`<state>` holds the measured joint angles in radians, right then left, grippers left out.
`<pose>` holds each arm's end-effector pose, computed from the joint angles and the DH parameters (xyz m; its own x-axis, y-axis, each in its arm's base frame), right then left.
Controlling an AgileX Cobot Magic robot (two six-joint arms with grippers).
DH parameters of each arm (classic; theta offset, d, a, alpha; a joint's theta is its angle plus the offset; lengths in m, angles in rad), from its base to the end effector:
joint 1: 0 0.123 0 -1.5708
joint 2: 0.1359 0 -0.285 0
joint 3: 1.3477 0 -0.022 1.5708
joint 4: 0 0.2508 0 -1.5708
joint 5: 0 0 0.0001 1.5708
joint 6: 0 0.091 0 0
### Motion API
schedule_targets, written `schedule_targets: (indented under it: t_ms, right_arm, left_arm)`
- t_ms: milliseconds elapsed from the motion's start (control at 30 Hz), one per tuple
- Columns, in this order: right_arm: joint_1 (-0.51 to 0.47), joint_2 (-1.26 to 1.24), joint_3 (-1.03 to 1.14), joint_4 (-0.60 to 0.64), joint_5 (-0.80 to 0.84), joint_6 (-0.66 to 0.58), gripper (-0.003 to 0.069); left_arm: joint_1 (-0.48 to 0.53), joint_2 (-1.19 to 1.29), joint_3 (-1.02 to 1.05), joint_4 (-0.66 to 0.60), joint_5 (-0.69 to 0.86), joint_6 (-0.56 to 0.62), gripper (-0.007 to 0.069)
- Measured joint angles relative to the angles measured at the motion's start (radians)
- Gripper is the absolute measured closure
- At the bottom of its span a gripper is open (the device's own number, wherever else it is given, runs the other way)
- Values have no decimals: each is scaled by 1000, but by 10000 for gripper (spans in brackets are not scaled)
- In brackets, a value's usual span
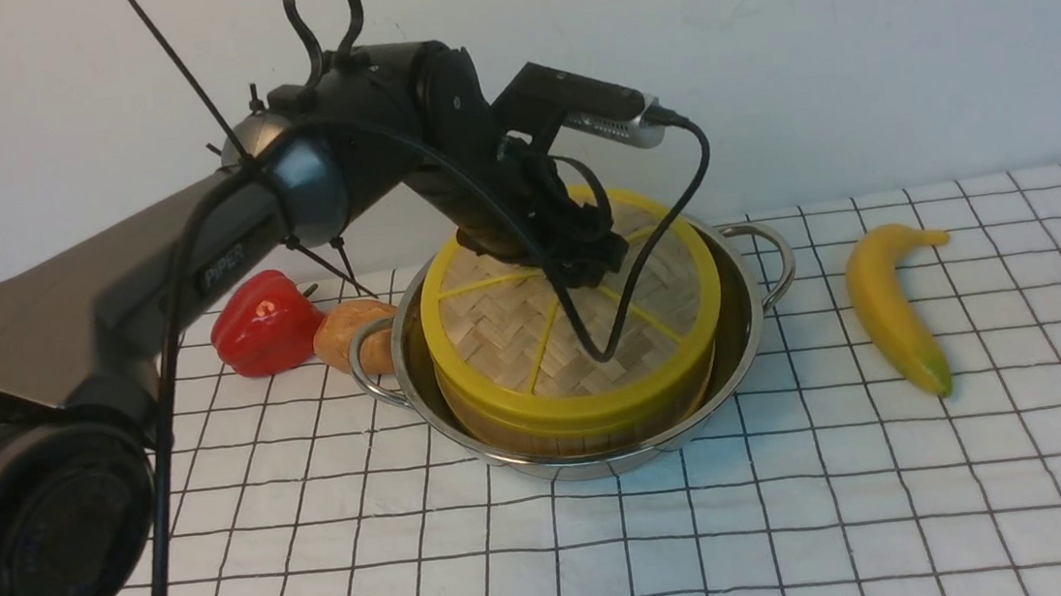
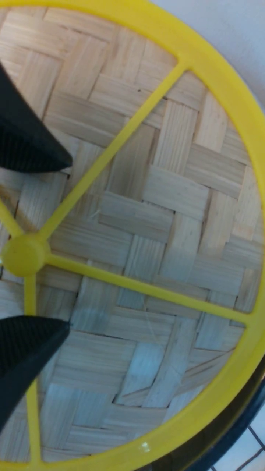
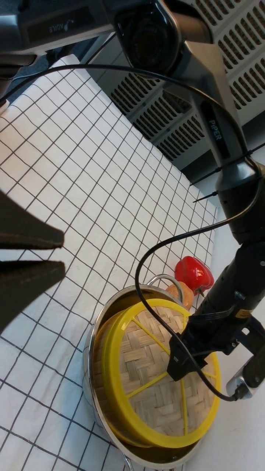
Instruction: Place the steamer in the pot on the white tablecloth, and put the lid on the steamer.
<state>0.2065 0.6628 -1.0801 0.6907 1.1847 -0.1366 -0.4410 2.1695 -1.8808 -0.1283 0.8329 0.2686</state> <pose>0.0589 0.0672 0.4273 -0.6365 0.0023 -0.7713 -0.5512 0.6981 0.4569 0.4374 -0.2160 0.2281 -0.6777 0.5192 -0.5208 0.6016 0.7987 0.0133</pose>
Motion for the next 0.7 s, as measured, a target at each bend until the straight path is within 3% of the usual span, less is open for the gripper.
schedule_targets:
  t_ms: [267, 400, 500, 600, 700]
  right_arm:
    - [0, 0, 0, 0, 0, 0, 583]
    - [0, 0, 0, 1, 0, -11, 580]
    - [0, 0, 0, 1, 0, -25, 576]
    - [0, 0, 0, 1, 0, -50, 572]
    - [0, 0, 0, -1, 0, -69, 567]
  left_arm:
    - [0, -61, 3, 13, -22, 0, 100]
    - [0, -163, 3, 59, -13, 8, 151]
    - [0, -245, 3, 114, 47, 12, 291]
    - [0, -328, 3, 144, 135, 12, 504]
    - [0, -403, 3, 151, 192, 12, 615]
